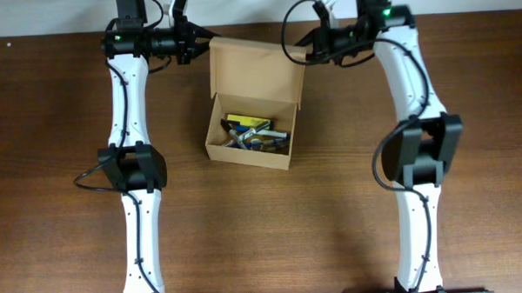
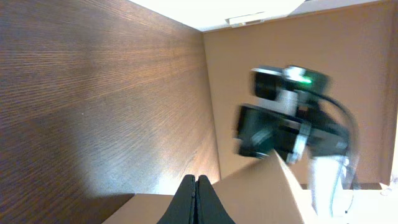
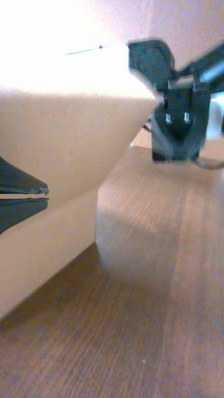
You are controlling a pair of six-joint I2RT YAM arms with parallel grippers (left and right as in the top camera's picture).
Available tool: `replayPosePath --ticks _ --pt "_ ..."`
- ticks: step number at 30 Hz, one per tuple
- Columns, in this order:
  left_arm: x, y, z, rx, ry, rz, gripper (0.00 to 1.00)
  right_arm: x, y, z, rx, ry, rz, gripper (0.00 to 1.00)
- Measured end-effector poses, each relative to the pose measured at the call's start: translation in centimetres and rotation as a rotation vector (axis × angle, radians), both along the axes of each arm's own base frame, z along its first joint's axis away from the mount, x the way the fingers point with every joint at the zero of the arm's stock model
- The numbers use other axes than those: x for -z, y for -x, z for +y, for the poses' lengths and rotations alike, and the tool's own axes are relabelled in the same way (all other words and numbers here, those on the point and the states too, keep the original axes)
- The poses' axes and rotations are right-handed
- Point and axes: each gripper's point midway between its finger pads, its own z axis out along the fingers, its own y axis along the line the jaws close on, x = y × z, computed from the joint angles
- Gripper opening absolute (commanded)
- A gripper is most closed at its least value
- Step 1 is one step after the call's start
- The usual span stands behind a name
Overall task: Pack container
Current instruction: 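Fold the lid down over the box with both grippers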
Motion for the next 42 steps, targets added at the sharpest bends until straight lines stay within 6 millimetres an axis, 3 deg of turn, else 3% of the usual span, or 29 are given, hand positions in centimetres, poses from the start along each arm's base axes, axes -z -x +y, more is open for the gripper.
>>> replayPosePath --ticks 4,7,14,21,25,30,36,42 --pt "-1.0 0.5 -0.1 0.003 0.0 0.009 0.02 -3.1 2.5 0.6 -0.025 0.099 -0.055 0.04" --pt "-2.4 1.7 -0.2 0.004 -0.014 0.045 0.02 -3.7 4.2 1.9 -0.066 0.167 -0.08 0.04" --pt "-3.4 7.4 0.7 -0.005 -0.252 0.162 0.02 -1.5 7.4 4.2 -0.163 0.322 -0.052 0.04" --pt "-5.3 8.2 1.2 -0.012 -0.45 0.0 0.01 0.8 9.0 4.2 -0.204 0.521 -0.048 0.04" --pt "-5.6 8.4 1.2 -0.034 -0.575 -0.047 0.02 1.0 10.0 4.5 -0.227 0.631 -0.072 0.04" --pt "-6.3 8.8 1.2 -0.069 -0.744 -0.107 0.02 -0.7 11.4 4.2 -0.226 0.784 -0.143 0.04" --pt "-8.6 9.5 1.4 -0.129 -0.922 -0.194 0.02 -4.3 13.0 2.8 -0.177 0.906 -0.229 0.04" --pt "-10.6 11.9 1.6 -0.132 -1.027 -0.208 0.02 -6.8 14.5 0.9 -0.148 0.965 -0.25 0.04"
